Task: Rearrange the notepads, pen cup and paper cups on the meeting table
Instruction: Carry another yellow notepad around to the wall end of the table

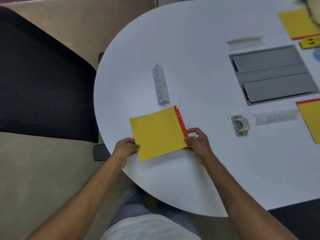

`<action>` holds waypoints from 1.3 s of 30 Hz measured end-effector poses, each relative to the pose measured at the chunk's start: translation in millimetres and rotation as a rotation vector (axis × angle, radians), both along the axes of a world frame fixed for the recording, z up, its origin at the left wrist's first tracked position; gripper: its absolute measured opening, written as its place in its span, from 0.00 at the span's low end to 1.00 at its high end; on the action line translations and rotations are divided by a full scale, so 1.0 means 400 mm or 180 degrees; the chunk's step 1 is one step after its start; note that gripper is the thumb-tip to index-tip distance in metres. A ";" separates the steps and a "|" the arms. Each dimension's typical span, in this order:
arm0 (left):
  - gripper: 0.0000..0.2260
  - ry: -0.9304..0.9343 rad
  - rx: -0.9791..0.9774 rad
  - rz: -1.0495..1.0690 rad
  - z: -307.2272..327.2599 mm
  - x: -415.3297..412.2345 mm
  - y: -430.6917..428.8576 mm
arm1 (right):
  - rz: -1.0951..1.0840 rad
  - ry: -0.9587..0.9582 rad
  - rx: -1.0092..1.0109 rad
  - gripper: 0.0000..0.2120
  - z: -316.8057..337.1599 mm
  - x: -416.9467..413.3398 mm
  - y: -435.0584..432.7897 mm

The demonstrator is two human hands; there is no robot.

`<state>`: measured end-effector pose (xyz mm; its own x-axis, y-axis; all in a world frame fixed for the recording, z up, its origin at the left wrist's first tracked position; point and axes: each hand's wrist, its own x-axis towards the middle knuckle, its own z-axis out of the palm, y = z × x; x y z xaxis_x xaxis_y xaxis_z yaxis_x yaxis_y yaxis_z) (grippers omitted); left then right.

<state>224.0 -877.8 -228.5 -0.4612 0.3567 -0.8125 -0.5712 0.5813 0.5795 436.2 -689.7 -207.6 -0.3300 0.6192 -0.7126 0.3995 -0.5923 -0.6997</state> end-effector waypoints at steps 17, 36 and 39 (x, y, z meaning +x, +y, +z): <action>0.11 0.0004 0.1461 0.0134 0.248 -0.296 -0.325 | 0.0791 0.0616 0.0628 0.16 0.277 -0.287 -0.160; 0.17 0.1244 0.1857 0.1109 0.518 -0.633 -1.206 | 0.2197 0.1831 0.0724 0.31 0.552 -1.030 -0.944; 0.15 0.1287 0.1884 0.1457 0.522 -0.668 -1.252 | 0.2578 0.1698 0.0828 0.37 0.548 -1.117 -1.001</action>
